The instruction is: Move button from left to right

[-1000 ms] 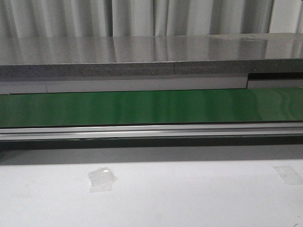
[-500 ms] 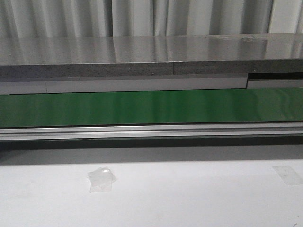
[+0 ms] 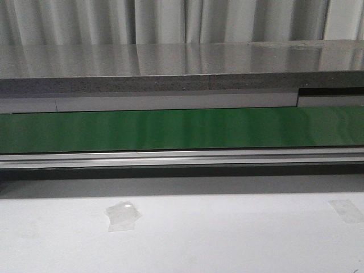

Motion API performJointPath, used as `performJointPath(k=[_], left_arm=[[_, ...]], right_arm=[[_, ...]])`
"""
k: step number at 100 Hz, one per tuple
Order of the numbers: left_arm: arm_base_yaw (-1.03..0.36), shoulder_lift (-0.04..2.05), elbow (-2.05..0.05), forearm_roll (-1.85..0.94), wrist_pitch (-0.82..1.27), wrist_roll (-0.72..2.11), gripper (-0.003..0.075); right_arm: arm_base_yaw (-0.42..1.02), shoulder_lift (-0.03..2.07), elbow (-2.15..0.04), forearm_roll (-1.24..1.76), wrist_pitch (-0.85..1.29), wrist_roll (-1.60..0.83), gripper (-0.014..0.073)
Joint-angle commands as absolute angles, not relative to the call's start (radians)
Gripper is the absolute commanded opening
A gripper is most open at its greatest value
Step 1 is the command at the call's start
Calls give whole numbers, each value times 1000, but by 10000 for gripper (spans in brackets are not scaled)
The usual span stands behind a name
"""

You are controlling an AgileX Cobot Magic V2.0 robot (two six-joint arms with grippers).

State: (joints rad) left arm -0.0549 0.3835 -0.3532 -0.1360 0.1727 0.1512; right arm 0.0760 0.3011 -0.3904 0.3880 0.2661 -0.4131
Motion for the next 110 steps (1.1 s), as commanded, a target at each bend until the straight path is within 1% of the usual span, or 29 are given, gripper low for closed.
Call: performJointPath(k=[1,20,27,31,110], left_arm=[[-56,388,-383,-144,90,150,-20],[-56,388,-383,-144,90,150,-20],[-56,388,-383,-144,90,150,-20],[-56,388,-383,-144,90,150,-20],[-56,388,-383,-144,90,150,-20]], right_arm=[[78,308,-415,402,200,-421,309],[78,308,-415,402,200,-421,17],[78,308,-415,402,200,-421,-74],[78,308,-415,402,200,-421,-64],[78,308,-415,402,213,-421,-68]])
